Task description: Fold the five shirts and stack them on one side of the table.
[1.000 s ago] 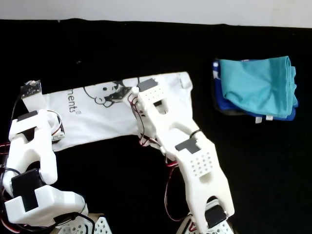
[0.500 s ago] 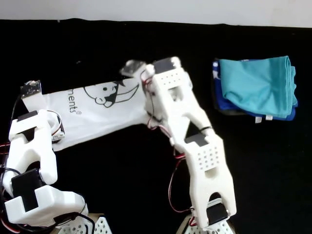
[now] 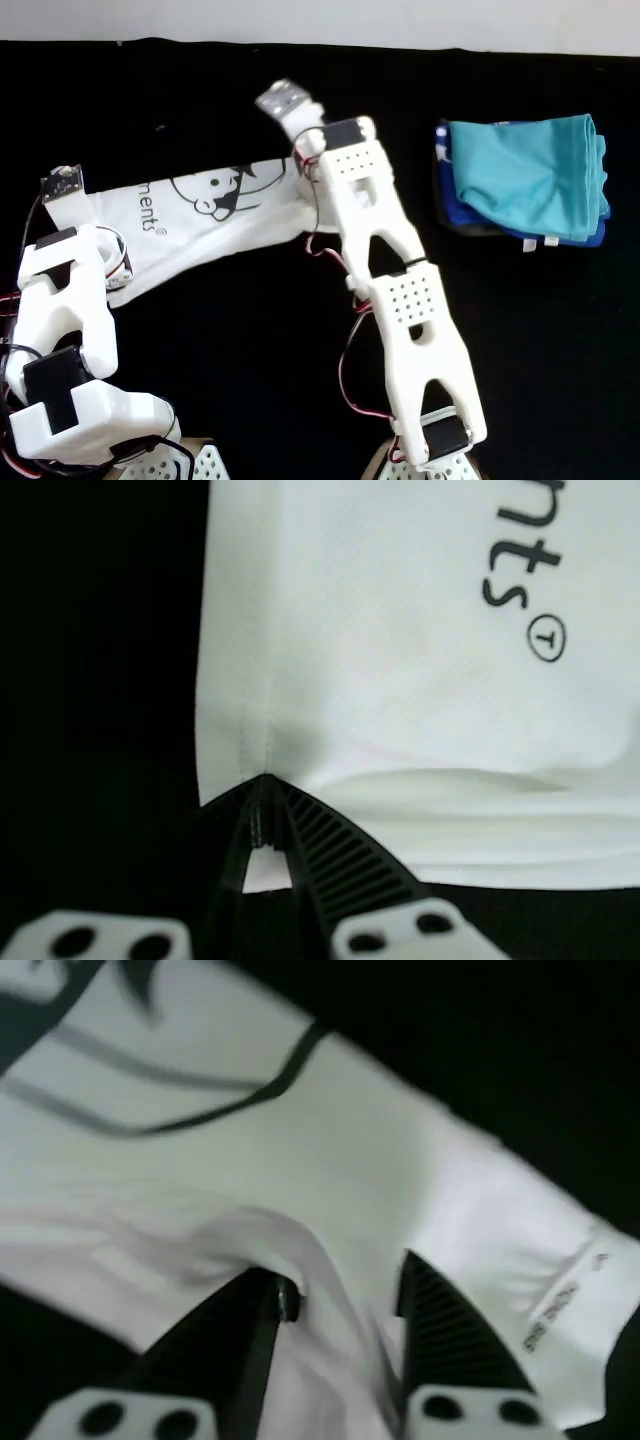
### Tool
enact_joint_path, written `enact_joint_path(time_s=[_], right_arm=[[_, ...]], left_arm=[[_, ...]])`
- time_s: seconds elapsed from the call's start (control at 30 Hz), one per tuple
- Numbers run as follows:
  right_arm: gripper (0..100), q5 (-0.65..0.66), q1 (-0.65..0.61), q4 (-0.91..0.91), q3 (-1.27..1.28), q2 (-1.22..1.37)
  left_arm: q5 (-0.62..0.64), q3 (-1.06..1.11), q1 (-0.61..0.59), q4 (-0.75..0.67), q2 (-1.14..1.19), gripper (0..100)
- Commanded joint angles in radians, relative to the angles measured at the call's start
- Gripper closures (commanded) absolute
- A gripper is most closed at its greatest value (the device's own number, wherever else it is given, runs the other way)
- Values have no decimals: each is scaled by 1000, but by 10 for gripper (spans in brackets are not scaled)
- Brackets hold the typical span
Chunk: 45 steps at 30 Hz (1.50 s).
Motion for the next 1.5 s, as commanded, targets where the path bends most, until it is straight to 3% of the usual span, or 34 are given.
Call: enact_joint_path(time_s=[0.0,0.13,0.43,0.53,0.6,0.77,0.9,1.03,1.2,1.47], right_arm=[[810,-106,82,-81,-120,13],[812,-176,130,-50,-222,13],[812,-181,116,259,-486,13],[892,-180,102,357,-524,13],[998,-180,113,354,-526,8],[991,-180,94,355,-361,-76],[992,-176,81,352,-38,-254],[992,-74,131,317,185,-360],[992,-68,202,174,205,-325],[992,-68,189,8,111,-130]], left_arm=[[0,4,4,-20,-2,990],[0,4,4,-20,-2,990],[0,4,4,-20,-2,990],[0,4,4,-20,-2,990],[0,4,4,-20,-2,990],[0,4,4,-20,-2,990],[0,4,4,-20,-2,990],[0,4,4,-20,-2,990],[0,4,4,-20,-2,990],[0,4,4,-20,-2,990]])
